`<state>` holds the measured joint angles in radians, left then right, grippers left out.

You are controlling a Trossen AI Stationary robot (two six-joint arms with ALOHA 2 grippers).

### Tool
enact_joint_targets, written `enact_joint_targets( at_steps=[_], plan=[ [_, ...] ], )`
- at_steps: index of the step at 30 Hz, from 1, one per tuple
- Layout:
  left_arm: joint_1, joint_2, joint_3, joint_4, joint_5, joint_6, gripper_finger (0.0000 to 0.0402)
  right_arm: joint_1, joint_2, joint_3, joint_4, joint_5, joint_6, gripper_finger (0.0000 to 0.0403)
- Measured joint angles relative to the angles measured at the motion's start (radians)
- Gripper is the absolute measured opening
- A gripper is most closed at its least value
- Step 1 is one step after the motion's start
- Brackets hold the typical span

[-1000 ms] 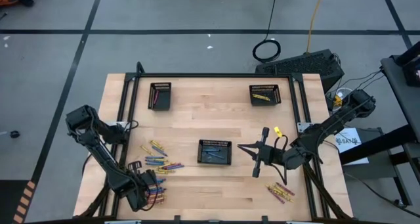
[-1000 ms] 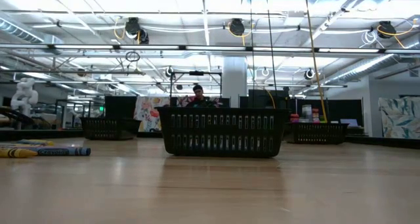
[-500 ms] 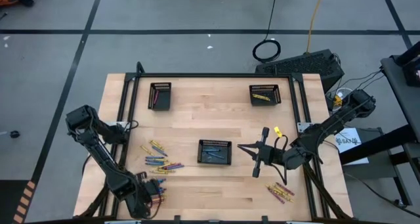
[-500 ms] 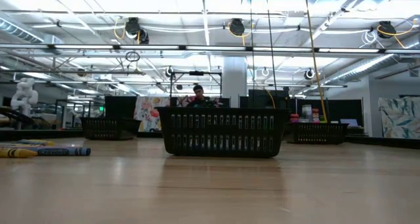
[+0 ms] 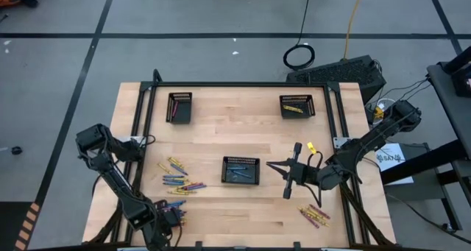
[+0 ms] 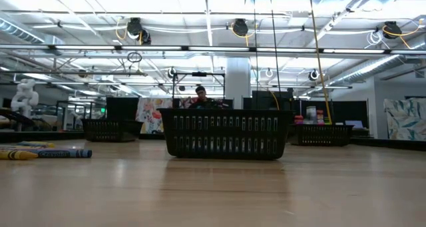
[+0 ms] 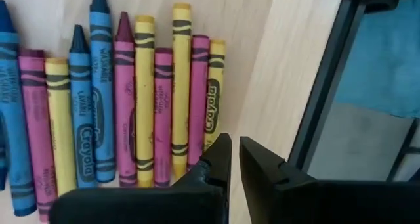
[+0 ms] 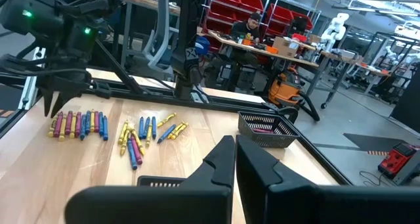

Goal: Sort crayons
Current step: Move the crayons to the middle left of the table

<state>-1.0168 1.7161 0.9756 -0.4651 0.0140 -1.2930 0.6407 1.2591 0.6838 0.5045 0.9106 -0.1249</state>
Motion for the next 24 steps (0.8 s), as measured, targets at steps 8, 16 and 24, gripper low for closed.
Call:
enact_joint_targets(
  at_steps=[8, 16, 24],
  plan=[
    [0.003, 0.017, -0.005, 0.013, -0.027, 0.040, 0.0029, 0.000, 0.000, 0.000, 0.000, 0.000, 0.000, 0.0000],
    [0.003, 0.055, -0.003, -0.002, -0.019, 0.069, 0.0029, 0.000, 0.000, 0.000, 0.000, 0.000, 0.000, 0.0000],
    [0.037, 0.055, -0.001, -0.092, -0.032, 0.221, 0.0029, 0.000, 0.000, 0.000, 0.000, 0.000, 0.007, 0.0000]
  ],
)
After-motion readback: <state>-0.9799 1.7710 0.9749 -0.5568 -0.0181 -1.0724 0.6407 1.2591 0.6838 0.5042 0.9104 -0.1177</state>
